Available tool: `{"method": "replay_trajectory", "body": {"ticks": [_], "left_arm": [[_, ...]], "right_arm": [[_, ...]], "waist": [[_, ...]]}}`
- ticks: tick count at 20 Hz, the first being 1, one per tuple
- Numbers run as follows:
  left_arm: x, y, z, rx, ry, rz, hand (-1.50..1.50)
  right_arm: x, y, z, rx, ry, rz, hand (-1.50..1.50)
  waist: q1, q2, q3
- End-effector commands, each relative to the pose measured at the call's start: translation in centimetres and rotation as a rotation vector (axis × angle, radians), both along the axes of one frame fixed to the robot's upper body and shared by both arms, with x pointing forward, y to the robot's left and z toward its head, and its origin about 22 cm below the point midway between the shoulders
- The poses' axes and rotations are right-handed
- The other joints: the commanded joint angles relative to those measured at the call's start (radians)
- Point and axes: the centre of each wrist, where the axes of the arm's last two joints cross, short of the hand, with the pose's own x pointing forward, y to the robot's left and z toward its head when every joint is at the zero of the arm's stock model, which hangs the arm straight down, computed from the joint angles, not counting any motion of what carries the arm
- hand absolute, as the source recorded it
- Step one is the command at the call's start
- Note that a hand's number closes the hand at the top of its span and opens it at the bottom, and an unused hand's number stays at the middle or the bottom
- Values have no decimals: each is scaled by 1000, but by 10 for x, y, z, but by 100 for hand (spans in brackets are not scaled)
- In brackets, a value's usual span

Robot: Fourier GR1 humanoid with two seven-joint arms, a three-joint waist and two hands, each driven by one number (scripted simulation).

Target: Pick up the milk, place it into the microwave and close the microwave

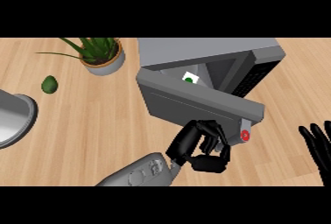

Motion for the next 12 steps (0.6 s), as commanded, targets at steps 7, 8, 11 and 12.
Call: {"method": "replay_trajectory", "body": {"ticks": [7,8,11,12], "left_arm": [[47,-4,33,-77,35,163,150],[52,-6,43,-112,31,168,150],[59,-1,46,-196,32,214,150],[65,2,44,-195,40,232,150]], "right_arm": [[-1,6,21,49,-16,92,-150],[1,6,22,48,-17,100,-150],[-1,3,24,61,-23,109,-150],[-3,5,28,42,-26,119,-150]], "waist": [[-73,28,-1],[-69,29,-1],[-97,37,-2],[-103,40,-3]]}}
